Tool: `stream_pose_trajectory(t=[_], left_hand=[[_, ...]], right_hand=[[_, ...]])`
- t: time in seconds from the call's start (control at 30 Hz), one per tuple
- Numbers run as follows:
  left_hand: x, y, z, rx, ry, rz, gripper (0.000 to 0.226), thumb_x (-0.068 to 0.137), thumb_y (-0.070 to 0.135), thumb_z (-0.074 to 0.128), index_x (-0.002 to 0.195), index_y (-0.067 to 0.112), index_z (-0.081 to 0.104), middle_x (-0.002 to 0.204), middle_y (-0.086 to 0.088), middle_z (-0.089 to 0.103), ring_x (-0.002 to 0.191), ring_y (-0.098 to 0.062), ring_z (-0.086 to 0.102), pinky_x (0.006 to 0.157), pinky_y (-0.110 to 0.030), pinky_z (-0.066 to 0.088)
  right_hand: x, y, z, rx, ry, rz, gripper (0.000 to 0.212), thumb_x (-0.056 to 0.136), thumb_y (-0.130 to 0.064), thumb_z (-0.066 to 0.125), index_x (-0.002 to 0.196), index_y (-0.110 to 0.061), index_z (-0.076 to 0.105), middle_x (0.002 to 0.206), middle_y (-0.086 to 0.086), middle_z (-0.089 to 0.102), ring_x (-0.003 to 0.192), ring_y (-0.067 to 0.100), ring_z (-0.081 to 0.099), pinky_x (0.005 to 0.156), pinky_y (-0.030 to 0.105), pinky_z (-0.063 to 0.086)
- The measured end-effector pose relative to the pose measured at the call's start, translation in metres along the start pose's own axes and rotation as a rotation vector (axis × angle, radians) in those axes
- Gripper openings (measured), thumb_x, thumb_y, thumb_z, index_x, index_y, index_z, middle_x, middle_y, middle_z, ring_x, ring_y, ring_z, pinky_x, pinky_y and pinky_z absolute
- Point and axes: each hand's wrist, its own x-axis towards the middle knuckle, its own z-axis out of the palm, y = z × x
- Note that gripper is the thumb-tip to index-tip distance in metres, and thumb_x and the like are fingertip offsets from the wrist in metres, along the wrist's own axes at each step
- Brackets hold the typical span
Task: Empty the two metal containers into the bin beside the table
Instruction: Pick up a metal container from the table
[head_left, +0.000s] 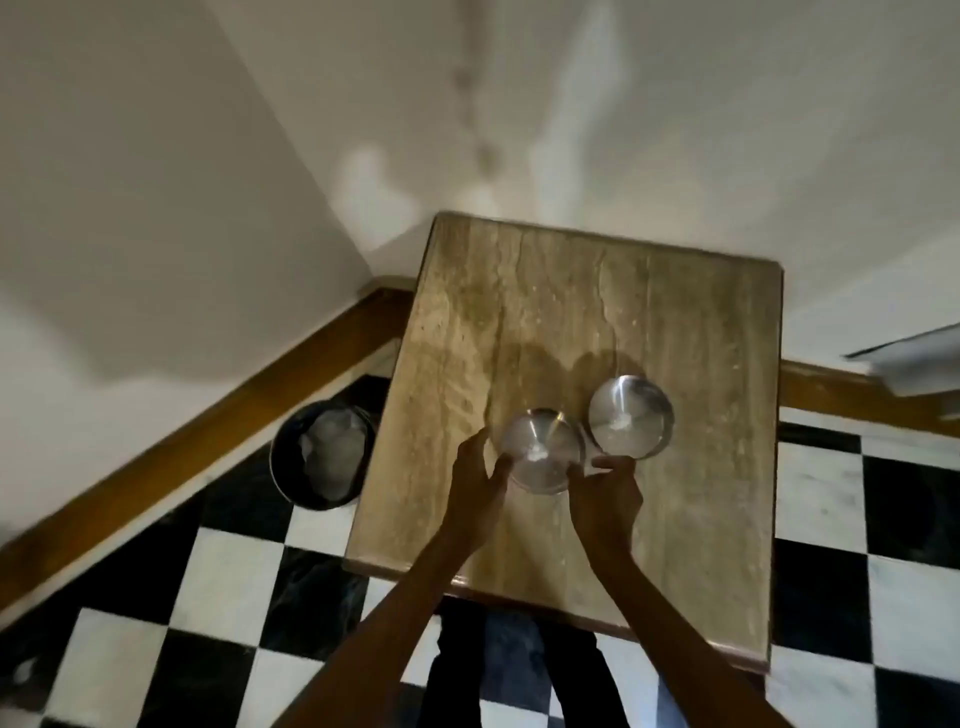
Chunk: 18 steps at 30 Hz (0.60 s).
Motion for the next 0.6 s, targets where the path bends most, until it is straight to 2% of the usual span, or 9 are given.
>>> stream_pose_trajectory(t=[0.07, 0.1, 0.2, 0.23, 0.3, 0.4, 0.5, 0.53, 0.6], left_hand=[[0.012, -0.008, 0.01, -0.105, 0.073, -0.01, 0.065, 0.075, 0.08, 0.054, 0.12, 0.033, 0.056, 0.116, 0.028, 0.058, 0.107, 0.014, 0.055, 0.093, -0.015, 0.046], [0.016, -0.013, 0.013, -0.148, 0.092, -0.011, 0.055, 0.079, 0.077, 0.056, 0.111, 0.033, 0.059, 0.107, 0.026, 0.064, 0.103, 0.01, 0.06, 0.089, -0.015, 0.048], [0.024, -0.019, 0.017, -0.264, 0.115, -0.06, 0.029, 0.092, 0.045, 0.062, 0.107, 0.022, 0.07, 0.104, -0.001, 0.071, 0.097, -0.015, 0.067, 0.085, -0.031, 0.051], [0.026, -0.02, 0.014, -0.33, 0.12, -0.076, 0.017, 0.096, 0.034, 0.061, 0.103, 0.023, 0.072, 0.097, -0.001, 0.071, 0.087, -0.013, 0.065, 0.078, -0.03, 0.05], [0.03, -0.015, 0.003, -0.452, 0.144, -0.198, 0.017, 0.1, 0.025, 0.058, 0.103, 0.023, 0.075, 0.087, 0.001, 0.068, 0.078, -0.01, 0.061, 0.072, -0.029, 0.049], [0.037, -0.015, -0.021, -0.613, 0.111, -0.339, 0.026, 0.1, 0.026, 0.057, 0.112, 0.007, 0.072, 0.093, -0.007, 0.07, 0.087, -0.021, 0.066, 0.08, -0.04, 0.058], [0.036, -0.025, -0.052, -0.828, 0.0, -0.42, 0.032, 0.097, 0.033, 0.058, 0.115, 0.01, 0.069, 0.103, -0.009, 0.07, 0.092, -0.024, 0.067, 0.074, -0.037, 0.058], [0.032, -0.028, -0.063, -0.946, -0.06, -0.44, 0.037, 0.095, 0.039, 0.058, 0.118, 0.012, 0.069, 0.109, -0.011, 0.069, 0.096, -0.025, 0.065, 0.075, -0.037, 0.056], [0.022, -0.042, -0.087, -1.222, -0.17, -0.458, 0.055, 0.092, 0.052, 0.056, 0.13, 0.014, 0.067, 0.128, -0.017, 0.067, 0.116, -0.035, 0.06, 0.095, -0.052, 0.051]], right_hand=[[0.01, 0.009, 0.012, 0.008, 0.016, 0.075, 0.04, 0.082, -0.025, 0.078, 0.11, -0.005, 0.057, 0.083, 0.005, 0.066, 0.08, 0.02, 0.062, 0.067, 0.023, 0.042], [0.016, 0.014, 0.017, 0.003, 0.008, 0.081, 0.039, 0.081, -0.025, 0.078, 0.109, -0.005, 0.059, 0.086, 0.005, 0.067, 0.08, 0.019, 0.061, 0.069, 0.025, 0.043], [0.026, 0.017, 0.03, -0.057, -0.012, 0.054, 0.023, 0.082, -0.015, 0.073, 0.101, -0.007, 0.066, 0.09, 0.009, 0.073, 0.077, 0.022, 0.065, 0.073, 0.029, 0.051], [0.029, 0.017, 0.033, -0.077, -0.001, 0.033, 0.018, 0.081, -0.011, 0.072, 0.097, -0.007, 0.067, 0.087, 0.01, 0.074, 0.076, 0.024, 0.067, 0.075, 0.032, 0.054], [0.03, 0.017, 0.035, -0.1, 0.014, 0.008, 0.012, 0.079, -0.011, 0.072, 0.09, -0.008, 0.068, 0.081, 0.011, 0.075, 0.074, 0.026, 0.071, 0.077, 0.041, 0.06], [0.022, 0.008, 0.038, -0.117, -0.02, -0.021, 0.014, 0.079, -0.014, 0.074, 0.09, -0.01, 0.068, 0.078, 0.009, 0.076, 0.073, 0.026, 0.073, 0.077, 0.047, 0.061], [0.007, -0.01, 0.046, -0.126, -0.108, -0.075, 0.012, 0.077, -0.018, 0.074, 0.089, -0.014, 0.072, 0.071, -0.001, 0.075, 0.068, 0.018, 0.074, 0.076, 0.045, 0.062], [-0.001, -0.018, 0.05, -0.124, -0.149, -0.104, 0.01, 0.077, -0.019, 0.074, 0.086, -0.016, 0.072, 0.068, -0.003, 0.075, 0.066, 0.014, 0.073, 0.075, 0.042, 0.062], [-0.022, -0.037, 0.065, -0.126, -0.229, -0.17, 0.008, 0.076, -0.022, 0.076, 0.081, -0.017, 0.073, 0.066, -0.006, 0.073, 0.063, 0.007, 0.07, 0.067, 0.024, 0.06]])
